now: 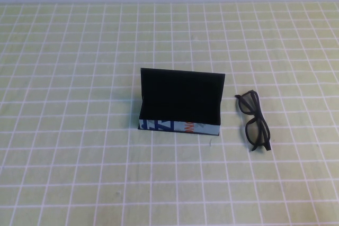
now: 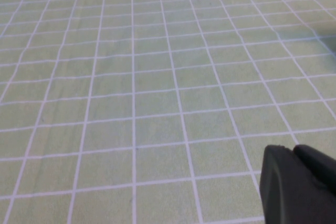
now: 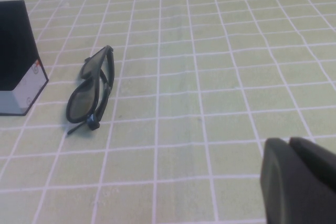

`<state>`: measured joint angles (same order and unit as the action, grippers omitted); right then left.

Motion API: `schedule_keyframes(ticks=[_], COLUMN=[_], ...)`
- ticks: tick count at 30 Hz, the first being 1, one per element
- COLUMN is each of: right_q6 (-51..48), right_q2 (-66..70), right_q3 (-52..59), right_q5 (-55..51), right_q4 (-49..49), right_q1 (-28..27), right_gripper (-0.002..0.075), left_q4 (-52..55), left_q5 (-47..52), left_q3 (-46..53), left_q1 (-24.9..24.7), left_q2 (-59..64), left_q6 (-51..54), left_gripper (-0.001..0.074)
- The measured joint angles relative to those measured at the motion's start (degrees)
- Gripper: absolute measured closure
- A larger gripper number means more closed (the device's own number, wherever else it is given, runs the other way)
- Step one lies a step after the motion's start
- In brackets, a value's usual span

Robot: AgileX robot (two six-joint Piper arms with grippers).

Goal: Take glasses out of glasses case

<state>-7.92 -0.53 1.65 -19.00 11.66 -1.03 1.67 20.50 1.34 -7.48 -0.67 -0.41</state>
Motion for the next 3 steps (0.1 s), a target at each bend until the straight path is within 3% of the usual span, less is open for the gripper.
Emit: schedule_keyframes(ticks=[3], right_q6=[0.0], right_q2=[0.0], right_q3=[0.0], right_q5=[0.0], right_q4=[0.0], right_q1=[0.0], right_gripper=[0.0743], left_q4=[0.0], left_q5=[0.0], left_q3=[0.0], left_q1=[0.0], left_q2=[0.0], left_q6=[0.0], left_gripper=[0.0739])
